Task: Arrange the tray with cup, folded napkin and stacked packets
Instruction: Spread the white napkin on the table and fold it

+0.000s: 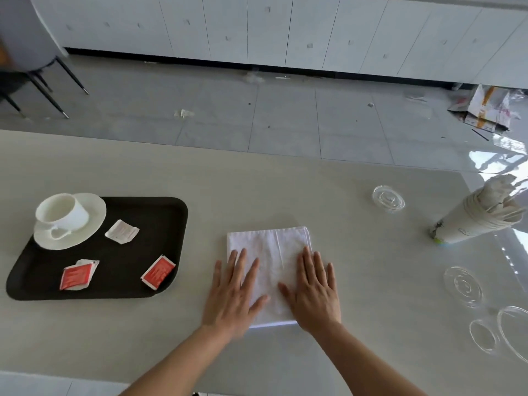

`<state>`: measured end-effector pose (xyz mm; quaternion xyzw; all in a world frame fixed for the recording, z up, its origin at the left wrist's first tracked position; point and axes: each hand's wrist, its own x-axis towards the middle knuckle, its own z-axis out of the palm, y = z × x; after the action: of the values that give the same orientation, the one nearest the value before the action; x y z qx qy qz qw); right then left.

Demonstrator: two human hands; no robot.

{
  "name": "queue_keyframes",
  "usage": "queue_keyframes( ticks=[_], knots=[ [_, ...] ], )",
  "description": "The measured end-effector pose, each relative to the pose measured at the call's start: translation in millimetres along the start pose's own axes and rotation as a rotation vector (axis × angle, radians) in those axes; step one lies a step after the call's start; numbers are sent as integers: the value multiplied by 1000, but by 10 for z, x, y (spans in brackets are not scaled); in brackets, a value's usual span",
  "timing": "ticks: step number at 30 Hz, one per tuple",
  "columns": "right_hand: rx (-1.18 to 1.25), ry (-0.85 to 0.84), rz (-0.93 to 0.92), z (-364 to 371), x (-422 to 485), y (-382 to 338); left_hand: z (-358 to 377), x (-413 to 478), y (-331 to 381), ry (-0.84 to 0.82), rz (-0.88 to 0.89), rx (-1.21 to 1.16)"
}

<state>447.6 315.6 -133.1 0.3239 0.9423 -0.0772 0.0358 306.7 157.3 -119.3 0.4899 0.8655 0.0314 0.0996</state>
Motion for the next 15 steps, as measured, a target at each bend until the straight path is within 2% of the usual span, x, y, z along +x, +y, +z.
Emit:
queue_keyframes(
  ticks=[5,8,12,15],
  knots=[
    [18,-16,4,-12,-18,-18,59,-263,53,-78,-5,28],
    [81,22,-68,-87,-107,69,-14,-264,35,-111,26,28],
    [198,151,-221,-145,-427,278,-230,-422,-58,-12,233,-77],
    [220,178,-291,-139,-623,406,-310,-545,-124,82,380,-115]
  ],
)
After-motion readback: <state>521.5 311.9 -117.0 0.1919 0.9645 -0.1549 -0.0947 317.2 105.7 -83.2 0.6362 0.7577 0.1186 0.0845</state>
